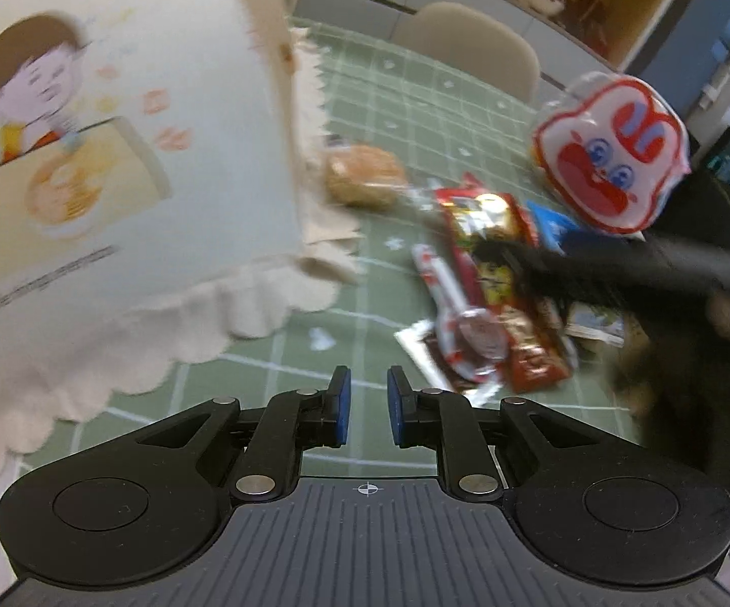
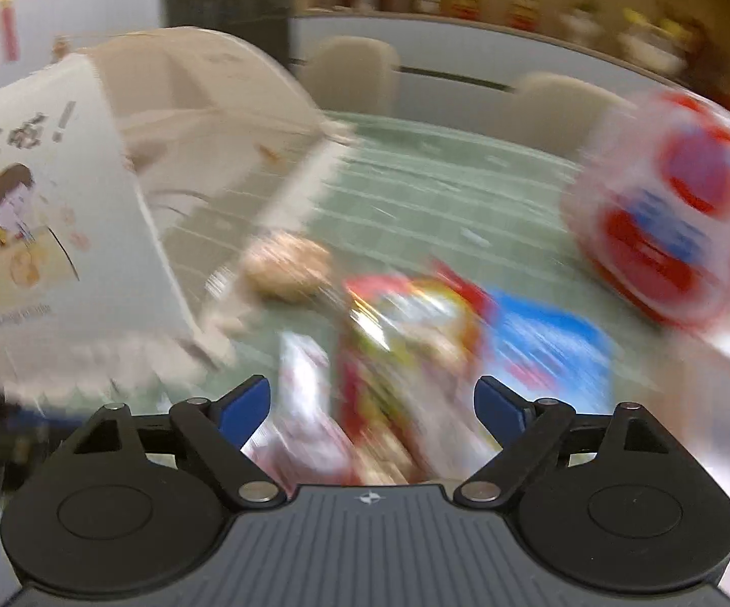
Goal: Organize snacks
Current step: 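Reach the right tool to the wrapped bread roll and grasp it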
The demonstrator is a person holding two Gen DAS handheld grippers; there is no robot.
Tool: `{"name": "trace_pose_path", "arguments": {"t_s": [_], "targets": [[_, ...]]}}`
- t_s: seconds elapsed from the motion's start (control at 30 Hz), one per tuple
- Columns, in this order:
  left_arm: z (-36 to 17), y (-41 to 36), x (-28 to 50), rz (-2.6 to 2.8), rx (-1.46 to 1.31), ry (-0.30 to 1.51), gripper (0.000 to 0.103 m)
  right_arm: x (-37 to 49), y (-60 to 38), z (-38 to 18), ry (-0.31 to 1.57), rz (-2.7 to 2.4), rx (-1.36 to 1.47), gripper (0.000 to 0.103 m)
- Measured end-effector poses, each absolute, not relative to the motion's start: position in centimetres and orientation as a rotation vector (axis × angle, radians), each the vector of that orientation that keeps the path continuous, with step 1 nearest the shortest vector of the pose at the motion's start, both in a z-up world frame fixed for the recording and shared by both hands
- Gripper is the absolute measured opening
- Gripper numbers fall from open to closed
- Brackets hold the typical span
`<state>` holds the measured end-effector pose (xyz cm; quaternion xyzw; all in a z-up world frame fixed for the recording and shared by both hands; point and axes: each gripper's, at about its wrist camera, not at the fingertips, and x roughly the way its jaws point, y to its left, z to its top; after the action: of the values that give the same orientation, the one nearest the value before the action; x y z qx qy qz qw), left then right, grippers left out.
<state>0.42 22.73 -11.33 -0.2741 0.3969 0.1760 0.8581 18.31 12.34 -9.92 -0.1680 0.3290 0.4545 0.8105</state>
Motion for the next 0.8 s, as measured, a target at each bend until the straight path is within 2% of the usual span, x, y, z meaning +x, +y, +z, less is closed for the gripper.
{"name": "trace_pose_path", "arguments": {"t_s": [0.17, 0.33, 0.37, 0.43, 0.5, 0.8], "targets": [[-12.5, 24.4, -1.7, 0.351, -0.636, 0.854, 0.018, 21.0, 20.8, -12.5, 0.735, 1.002, -0.327, 0.091], [-13.2, 25.0, -2.6, 0.353, -0.674, 0.874, 0.018, 22.4, 25.2, -15.8, 0.811, 0.979, -0.395, 0.099], [-13.3, 25.2, -2.8, 0.357, -0.680, 0.876, 0.018, 22.6, 25.0, -16.0, 0.807, 0.981, -0.399, 0.098], [-13.3, 25.2, -2.7, 0.359, -0.690, 0.877, 0.018, 22.3, 24.3, -15.3, 0.809, 0.966, -0.397, 0.084], [-13.5, 25.1, -2.3, 0.356, -0.697, 0.884, 0.018, 21.9, 22.5, -14.1, 0.812, 0.949, -0.376, 0.078], [-13.2, 22.6, 1.8, 0.214, -0.702, 0.887, 0.018, 16.7, 8.3, -8.5, 0.803, 0.934, -0.334, 0.076]]}}
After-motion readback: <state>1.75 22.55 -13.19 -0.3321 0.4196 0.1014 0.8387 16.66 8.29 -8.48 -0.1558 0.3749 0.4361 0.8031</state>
